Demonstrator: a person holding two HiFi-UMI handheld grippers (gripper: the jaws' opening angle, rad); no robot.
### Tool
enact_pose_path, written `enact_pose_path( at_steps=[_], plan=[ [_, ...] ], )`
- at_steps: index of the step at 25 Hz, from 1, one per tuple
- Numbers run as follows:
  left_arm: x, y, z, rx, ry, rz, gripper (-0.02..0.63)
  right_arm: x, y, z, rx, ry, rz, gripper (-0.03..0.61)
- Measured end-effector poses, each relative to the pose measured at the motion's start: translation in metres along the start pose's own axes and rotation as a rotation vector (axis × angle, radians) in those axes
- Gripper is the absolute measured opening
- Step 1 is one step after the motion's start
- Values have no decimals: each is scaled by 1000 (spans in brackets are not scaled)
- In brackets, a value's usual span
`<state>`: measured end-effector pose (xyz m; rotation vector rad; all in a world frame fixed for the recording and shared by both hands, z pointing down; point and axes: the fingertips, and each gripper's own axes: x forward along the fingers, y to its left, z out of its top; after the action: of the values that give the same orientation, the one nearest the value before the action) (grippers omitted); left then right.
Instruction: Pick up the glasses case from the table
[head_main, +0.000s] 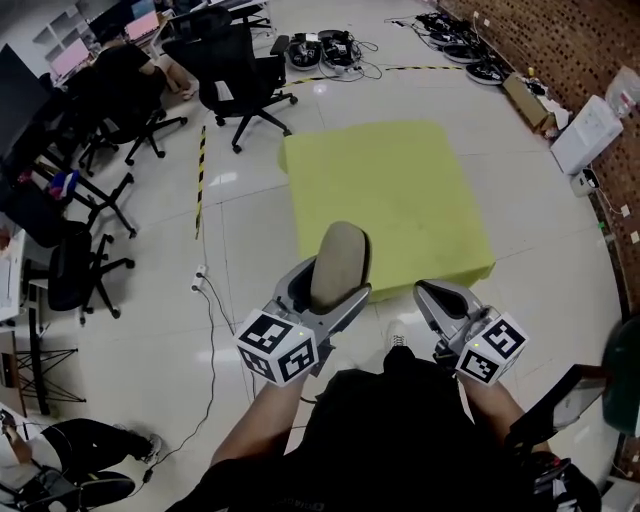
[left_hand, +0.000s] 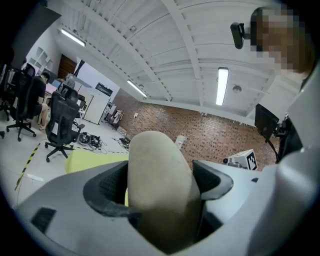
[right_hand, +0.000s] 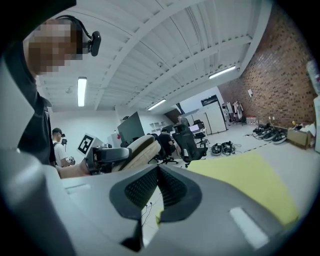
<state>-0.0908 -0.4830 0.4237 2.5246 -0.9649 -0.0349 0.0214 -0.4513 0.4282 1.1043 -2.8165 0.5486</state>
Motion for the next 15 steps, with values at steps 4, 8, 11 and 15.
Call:
enact_pose_path(
  at_steps=[4, 8, 11, 15],
  plan=[
    [-1, -11, -3, 1, 5, -23, 405, -8, 9, 3, -13, -4, 7, 2],
    [-5, -19, -3, 16, 3, -23, 405, -8, 17, 12, -41, -30, 33, 2],
    [-4, -26, 0, 31, -7, -13, 405, -13, 15, 21, -58, -58, 42, 2],
    [3, -38, 6, 55, -26, 10, 405, -25, -3, 29, -27, -81, 62, 0]
  ],
)
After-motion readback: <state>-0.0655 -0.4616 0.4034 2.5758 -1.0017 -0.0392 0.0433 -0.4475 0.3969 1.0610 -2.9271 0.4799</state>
